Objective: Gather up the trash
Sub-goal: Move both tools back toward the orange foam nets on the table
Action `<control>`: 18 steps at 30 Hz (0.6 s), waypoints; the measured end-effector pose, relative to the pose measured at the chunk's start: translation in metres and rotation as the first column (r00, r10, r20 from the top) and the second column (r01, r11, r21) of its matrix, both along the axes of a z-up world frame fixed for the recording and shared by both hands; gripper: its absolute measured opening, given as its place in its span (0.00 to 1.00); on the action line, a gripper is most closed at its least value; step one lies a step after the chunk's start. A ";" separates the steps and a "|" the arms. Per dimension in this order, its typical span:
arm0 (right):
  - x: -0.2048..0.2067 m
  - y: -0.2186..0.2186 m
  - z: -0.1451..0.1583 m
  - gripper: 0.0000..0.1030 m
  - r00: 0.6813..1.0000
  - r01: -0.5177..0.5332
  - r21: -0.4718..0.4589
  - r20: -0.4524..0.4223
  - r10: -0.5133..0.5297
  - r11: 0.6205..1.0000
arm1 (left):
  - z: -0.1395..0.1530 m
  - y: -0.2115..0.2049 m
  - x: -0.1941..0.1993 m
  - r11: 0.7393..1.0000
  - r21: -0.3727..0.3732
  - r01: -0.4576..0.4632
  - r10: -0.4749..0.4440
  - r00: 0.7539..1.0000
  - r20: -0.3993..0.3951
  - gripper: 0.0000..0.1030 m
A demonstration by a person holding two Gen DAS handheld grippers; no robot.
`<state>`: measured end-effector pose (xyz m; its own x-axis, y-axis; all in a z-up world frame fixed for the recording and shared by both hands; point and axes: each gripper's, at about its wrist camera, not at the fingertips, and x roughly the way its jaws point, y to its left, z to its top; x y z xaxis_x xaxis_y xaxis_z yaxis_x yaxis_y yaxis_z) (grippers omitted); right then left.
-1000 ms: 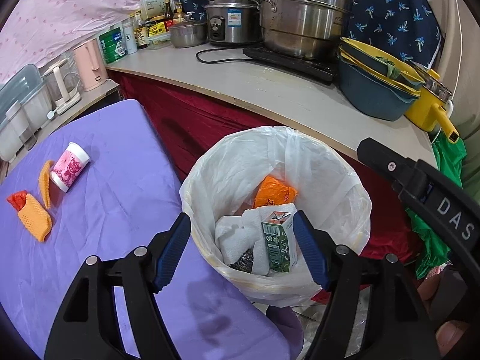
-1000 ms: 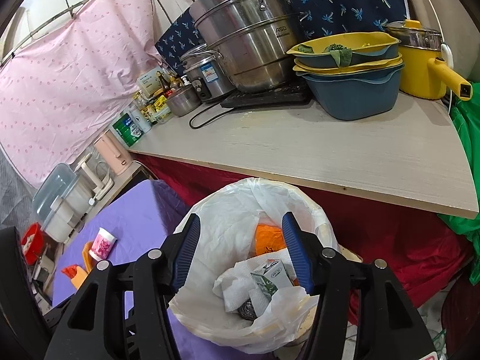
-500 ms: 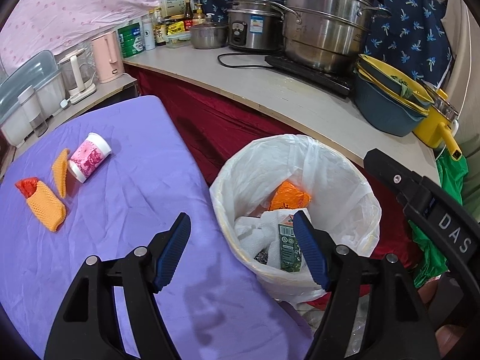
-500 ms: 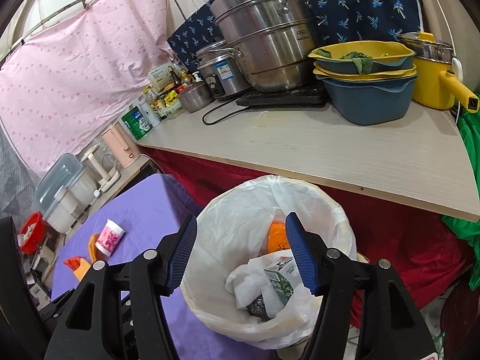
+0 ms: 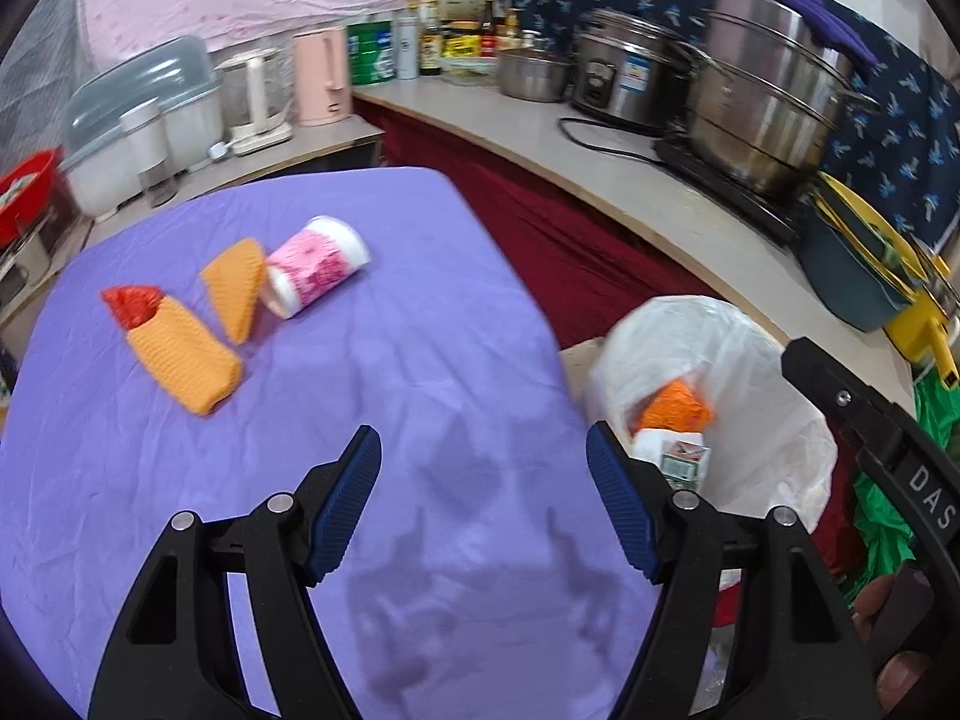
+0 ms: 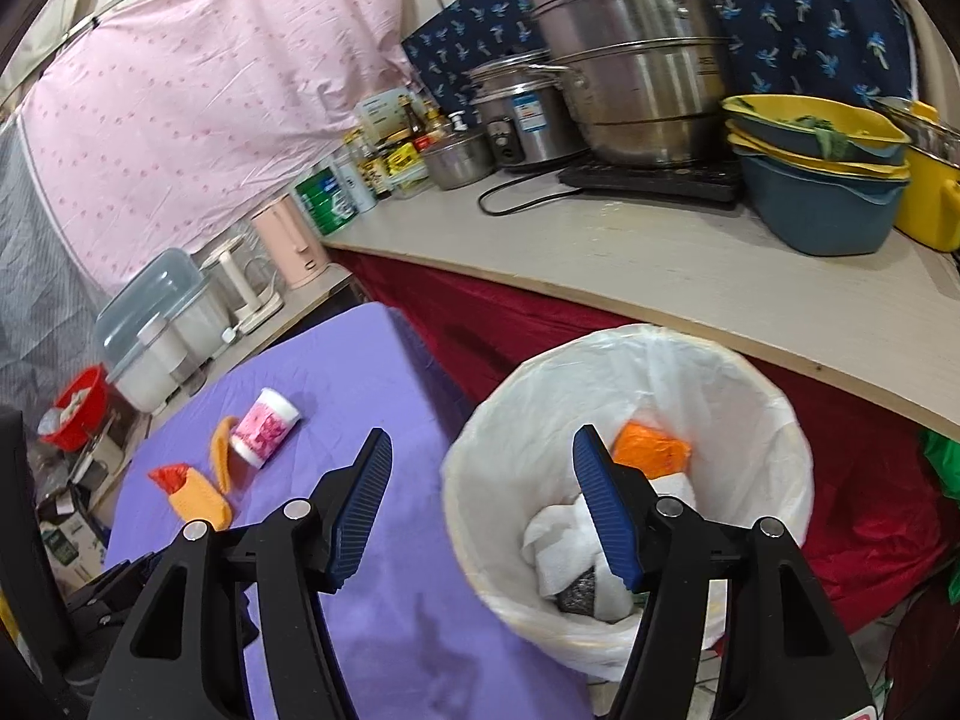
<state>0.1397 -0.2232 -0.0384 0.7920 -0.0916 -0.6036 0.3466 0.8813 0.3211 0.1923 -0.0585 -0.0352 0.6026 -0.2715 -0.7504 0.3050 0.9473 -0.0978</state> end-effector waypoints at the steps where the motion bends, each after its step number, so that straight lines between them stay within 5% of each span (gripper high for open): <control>1: 0.003 0.006 0.000 0.59 1.000 -0.013 -0.002 -0.003 0.013 1.000 | -0.002 0.008 0.003 1.000 -0.002 -0.015 0.015 1.000 -0.004 0.66; 18: 0.079 0.112 -0.014 0.59 0.970 -0.238 -0.025 -0.053 0.237 0.971 | -0.020 0.128 0.052 0.967 -0.003 -0.254 0.253 0.966 -0.055 0.66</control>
